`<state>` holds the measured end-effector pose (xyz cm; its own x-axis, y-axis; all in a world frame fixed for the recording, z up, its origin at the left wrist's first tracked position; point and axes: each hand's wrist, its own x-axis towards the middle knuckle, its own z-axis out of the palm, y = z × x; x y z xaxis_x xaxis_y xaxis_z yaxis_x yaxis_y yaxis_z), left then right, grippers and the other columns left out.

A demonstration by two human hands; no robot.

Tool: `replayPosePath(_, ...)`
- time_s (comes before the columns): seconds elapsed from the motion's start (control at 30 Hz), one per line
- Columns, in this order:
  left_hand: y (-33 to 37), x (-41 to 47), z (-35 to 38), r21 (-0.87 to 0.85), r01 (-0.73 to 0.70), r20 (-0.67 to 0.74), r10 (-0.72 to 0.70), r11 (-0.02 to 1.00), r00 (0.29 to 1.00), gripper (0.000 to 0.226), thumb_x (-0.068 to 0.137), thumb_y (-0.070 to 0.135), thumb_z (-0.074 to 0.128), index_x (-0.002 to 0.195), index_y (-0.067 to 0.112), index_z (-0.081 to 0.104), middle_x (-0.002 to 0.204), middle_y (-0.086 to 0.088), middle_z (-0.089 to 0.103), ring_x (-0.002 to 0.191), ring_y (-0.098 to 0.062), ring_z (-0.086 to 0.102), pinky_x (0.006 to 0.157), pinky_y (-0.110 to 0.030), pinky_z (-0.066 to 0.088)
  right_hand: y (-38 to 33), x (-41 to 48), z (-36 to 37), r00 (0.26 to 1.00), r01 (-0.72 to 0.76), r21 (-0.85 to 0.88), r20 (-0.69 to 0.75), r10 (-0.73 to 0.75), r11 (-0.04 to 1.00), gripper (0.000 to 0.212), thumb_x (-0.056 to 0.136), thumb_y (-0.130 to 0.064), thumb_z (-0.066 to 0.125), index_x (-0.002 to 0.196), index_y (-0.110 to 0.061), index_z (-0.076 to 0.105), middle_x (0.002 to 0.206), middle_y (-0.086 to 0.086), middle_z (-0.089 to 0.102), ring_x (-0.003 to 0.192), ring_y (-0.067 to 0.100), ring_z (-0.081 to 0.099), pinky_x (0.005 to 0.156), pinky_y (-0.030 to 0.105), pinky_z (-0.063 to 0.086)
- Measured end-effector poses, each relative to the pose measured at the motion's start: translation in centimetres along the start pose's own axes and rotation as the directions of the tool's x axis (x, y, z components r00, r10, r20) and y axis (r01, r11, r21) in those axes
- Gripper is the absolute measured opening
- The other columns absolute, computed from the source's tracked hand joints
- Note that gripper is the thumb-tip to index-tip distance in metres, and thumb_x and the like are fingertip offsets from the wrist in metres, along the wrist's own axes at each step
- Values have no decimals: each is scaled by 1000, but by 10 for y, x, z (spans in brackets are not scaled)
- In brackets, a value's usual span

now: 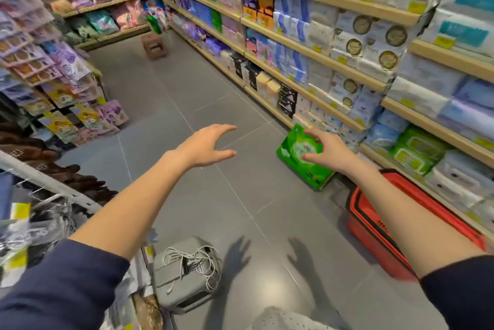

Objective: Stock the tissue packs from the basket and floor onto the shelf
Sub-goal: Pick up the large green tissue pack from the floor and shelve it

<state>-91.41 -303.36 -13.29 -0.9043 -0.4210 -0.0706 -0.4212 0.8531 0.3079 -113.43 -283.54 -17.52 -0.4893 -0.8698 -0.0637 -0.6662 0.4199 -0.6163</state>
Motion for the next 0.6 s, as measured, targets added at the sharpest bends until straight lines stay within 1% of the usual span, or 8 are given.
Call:
replayPosePath(0.13, -31, 23, 0, -13, 18, 23, -18, 1000, 1000, 69, 83, 41, 62, 142, 21, 33, 146, -4, 39, 134, -20, 37, 109, -33, 28, 0, 35, 19, 999, -17, -5, 32, 17, 1000, 68, 75, -25, 70, 135, -16, 40, 138, 12, 48, 125, 30, 45, 103, 43, 38)
replayPosePath(0.3, -53, 83, -1, -3, 33, 75, -32, 999, 997, 70, 83, 41, 62, 142, 20, 32, 147, -5, 38, 134, -22, 36, 109, -34, 29, 21, 86, 19, 998, -44, -2, 46, 44, 999, 69, 75, -27, 70, 136, -16, 40, 135, 13, 50, 123, 29, 47, 101, 44, 39)
replayPosePath(0.4, -60, 130, -1, -2, 29, 90, -29, 1000, 996, 70, 83, 40, 63, 143, 20, 31, 147, -6, 38, 132, -23, 39, 107, -31, 29, 40, 124, 12, 995, -72, 11, 63, 71, 997, 69, 76, -25, 69, 137, -16, 38, 140, 12, 45, 126, 29, 44, 105, 43, 37)
replayPosePath(0.53, -65, 195, 1, -25, 28, 114, -25, 999, 993, 71, 82, 41, 63, 143, 21, 31, 147, -5, 39, 131, -23, 40, 108, -35, 31, 68, 172, -4, 989, -124, 51, 84, 119, 991, 71, 77, -25, 69, 138, -16, 35, 144, 11, 40, 131, 27, 39, 109, 44, 33)
replayPosePath(0.6, -67, 226, 2, -28, 18, 122, -14, 999, 992, 71, 82, 41, 63, 143, 20, 31, 147, -5, 39, 131, -23, 40, 108, -34, 30, 82, 191, -11, 985, -147, 57, 96, 141, 987, 71, 77, -27, 69, 138, -16, 35, 144, 10, 40, 132, 26, 38, 109, 43, 32)
